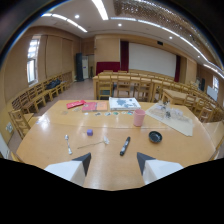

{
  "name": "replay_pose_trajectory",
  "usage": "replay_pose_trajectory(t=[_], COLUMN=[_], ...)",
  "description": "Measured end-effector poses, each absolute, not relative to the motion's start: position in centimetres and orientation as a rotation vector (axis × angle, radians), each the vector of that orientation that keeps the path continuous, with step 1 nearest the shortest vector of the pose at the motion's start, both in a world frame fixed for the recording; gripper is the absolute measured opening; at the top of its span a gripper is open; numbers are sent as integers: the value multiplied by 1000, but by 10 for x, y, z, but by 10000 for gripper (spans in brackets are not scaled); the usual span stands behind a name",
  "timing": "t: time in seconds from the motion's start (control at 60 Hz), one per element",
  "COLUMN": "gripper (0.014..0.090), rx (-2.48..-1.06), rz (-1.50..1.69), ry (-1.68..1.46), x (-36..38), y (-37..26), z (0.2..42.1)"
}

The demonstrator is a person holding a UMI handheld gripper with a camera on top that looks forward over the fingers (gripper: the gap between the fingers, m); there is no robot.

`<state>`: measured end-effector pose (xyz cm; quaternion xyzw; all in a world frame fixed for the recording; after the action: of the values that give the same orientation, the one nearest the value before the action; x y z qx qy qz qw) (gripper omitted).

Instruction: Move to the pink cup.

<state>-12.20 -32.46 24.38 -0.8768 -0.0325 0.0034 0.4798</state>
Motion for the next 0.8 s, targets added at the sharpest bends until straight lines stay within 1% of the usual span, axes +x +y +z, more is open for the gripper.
replay_pose_trajectory(t=[0.017, 0.05, 0.133, 0.233, 0.25, 0.4, 0.567, 0.8], gripper=[862, 862, 861, 861, 862, 863, 867, 864], rx=[-2141, -2152, -2171, -2189, -2192, -2193, -2215, -2261], rz=[10, 6, -4, -24, -32, -103, -80, -47], ry=[-80, -76, -71, -72, -72, -91, -67, -33], x=[-113, -119, -104, -82, -84, -53, -20, 21], y=[-323, -327, -327, -311, -314, -280, -207, -92], z=[236, 239, 223, 199, 203, 187, 164, 118])
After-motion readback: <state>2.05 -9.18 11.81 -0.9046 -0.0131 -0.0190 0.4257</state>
